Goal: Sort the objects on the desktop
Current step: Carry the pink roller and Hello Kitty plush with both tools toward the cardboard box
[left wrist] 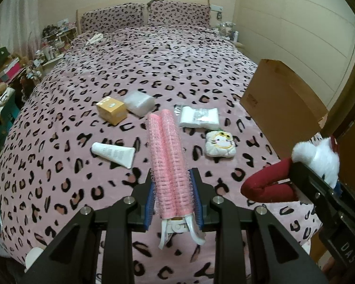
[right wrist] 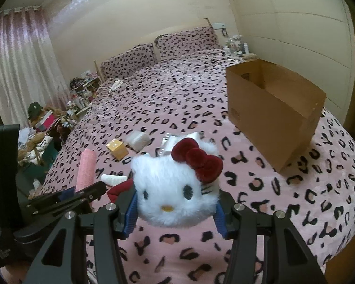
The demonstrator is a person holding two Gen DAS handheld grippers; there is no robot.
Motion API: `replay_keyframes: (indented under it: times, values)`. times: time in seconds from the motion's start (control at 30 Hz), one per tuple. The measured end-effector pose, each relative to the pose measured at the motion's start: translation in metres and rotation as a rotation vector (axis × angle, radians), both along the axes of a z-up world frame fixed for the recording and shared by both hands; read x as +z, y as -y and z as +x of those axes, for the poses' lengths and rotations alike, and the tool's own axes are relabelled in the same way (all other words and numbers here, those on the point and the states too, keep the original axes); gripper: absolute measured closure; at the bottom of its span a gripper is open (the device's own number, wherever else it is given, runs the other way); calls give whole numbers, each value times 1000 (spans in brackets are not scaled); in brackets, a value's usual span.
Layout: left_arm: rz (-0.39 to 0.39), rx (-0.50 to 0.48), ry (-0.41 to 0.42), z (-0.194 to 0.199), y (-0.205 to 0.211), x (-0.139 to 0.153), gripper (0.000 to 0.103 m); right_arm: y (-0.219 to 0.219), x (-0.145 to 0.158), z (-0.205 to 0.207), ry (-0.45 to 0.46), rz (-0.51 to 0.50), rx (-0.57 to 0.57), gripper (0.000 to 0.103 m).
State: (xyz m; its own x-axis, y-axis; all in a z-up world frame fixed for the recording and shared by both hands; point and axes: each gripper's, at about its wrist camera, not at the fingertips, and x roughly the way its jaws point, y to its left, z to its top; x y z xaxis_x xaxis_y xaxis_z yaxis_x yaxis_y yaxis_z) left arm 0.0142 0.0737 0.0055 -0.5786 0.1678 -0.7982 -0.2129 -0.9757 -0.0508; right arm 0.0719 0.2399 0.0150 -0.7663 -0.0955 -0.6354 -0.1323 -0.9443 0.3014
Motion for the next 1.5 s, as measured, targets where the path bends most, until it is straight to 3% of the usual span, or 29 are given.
replay_keyframes:
  times: [1.2,1.5]
  values:
    - [-4,-198,20,-18,-92,-11,75,-71,-2,9,7,28,-143,50]
    - [4,-292,29,-23,-122,-14,75,-88,-3,12,21,45,-186,50]
